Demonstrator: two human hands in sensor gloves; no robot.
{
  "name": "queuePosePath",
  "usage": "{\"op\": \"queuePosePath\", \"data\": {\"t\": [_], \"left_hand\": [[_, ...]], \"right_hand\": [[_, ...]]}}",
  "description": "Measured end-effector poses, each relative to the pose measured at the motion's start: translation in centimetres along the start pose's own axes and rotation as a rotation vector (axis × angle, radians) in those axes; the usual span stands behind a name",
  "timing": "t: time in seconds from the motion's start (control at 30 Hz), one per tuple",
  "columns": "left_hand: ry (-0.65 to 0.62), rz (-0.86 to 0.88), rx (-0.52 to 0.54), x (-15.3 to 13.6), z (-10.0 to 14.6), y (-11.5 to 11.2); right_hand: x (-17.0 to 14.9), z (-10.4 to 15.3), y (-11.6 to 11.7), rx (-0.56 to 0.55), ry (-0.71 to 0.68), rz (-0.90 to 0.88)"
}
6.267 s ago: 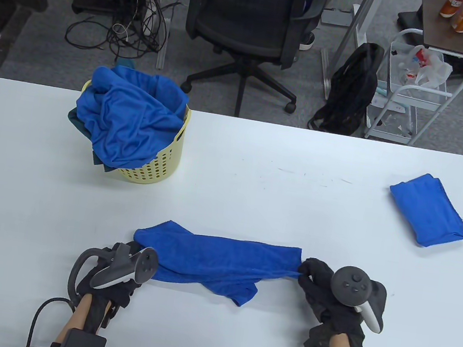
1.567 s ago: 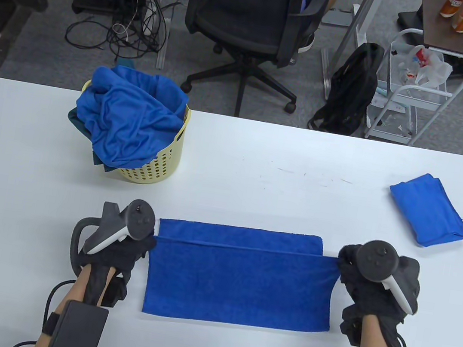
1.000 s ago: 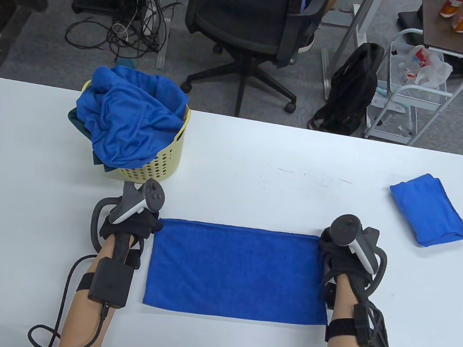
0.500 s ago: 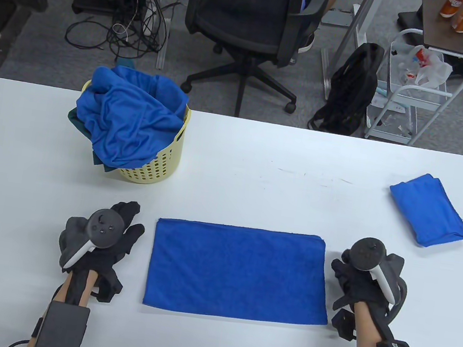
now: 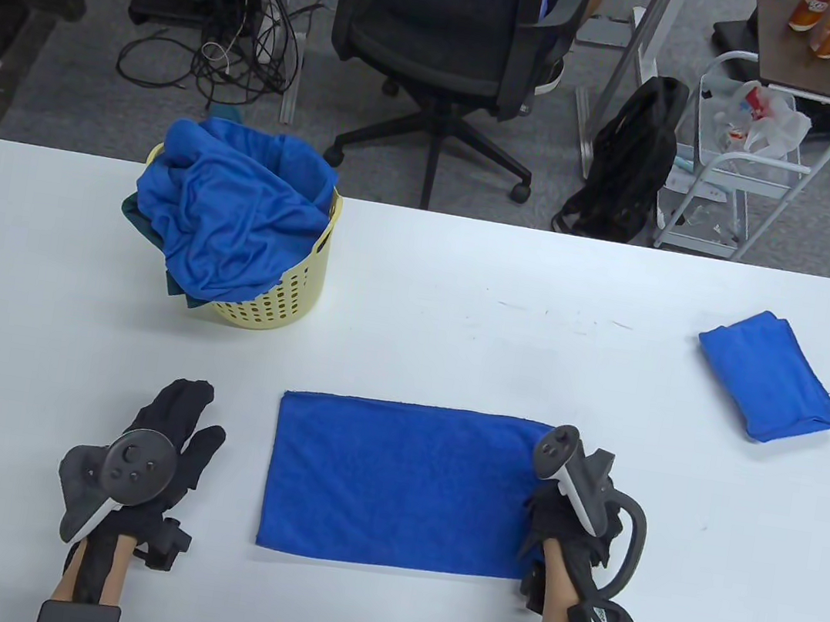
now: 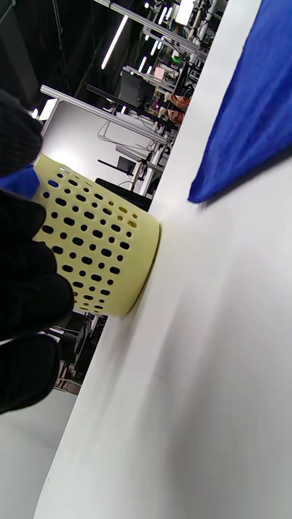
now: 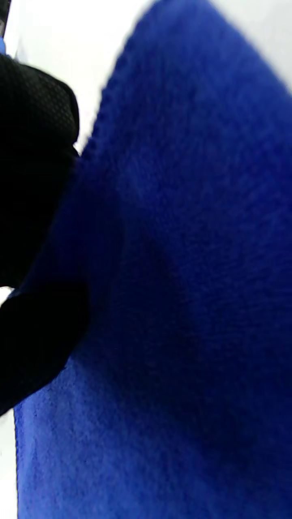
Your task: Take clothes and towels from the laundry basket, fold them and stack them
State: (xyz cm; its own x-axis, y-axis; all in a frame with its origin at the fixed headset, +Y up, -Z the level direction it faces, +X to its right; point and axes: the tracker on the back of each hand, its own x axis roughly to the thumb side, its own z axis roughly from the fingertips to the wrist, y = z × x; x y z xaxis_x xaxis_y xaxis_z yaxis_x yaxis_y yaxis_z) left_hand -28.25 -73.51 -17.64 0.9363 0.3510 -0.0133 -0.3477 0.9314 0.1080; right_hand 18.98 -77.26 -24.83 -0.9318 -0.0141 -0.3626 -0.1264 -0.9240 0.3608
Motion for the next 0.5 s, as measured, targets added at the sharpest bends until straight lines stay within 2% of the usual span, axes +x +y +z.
{"op": "queuePosePath", "data": {"t": [0.1, 0.17, 0.2, 0.3, 0.37, 0.5], "left_hand": [[0.018, 0.019, 0.001, -0.6, -0.2, -0.1], [0.026, 0.045, -0.012, -0.9, -0.3, -0.2], [0.031, 0.055, -0.021, -0.9, -0.4, -0.3], [0.030, 0.051, -0.031, -0.8, -0.5, -0.5], [0.027, 0.043, -0.037, -0.7, -0.5, -0.7], [0.021, 0.034, -0.057, -0.5, -0.5, -1.0]], "right_hand": [[-0.4, 0.4, -0.2, -0.012, -0.067, -0.070], [-1.5, 0.5, -0.9, -0.011, -0.116, -0.216], [-2.4, 0.3, -1.2, 0.018, -0.148, -0.343], [-5.0, -0.7, -0.9, 0.226, -0.230, -0.675], [-6.5, -1.4, -0.4, 0.307, -0.307, -0.831], [-8.2, -2.4, 0.4, 0.541, -0.470, -0.927]]}}
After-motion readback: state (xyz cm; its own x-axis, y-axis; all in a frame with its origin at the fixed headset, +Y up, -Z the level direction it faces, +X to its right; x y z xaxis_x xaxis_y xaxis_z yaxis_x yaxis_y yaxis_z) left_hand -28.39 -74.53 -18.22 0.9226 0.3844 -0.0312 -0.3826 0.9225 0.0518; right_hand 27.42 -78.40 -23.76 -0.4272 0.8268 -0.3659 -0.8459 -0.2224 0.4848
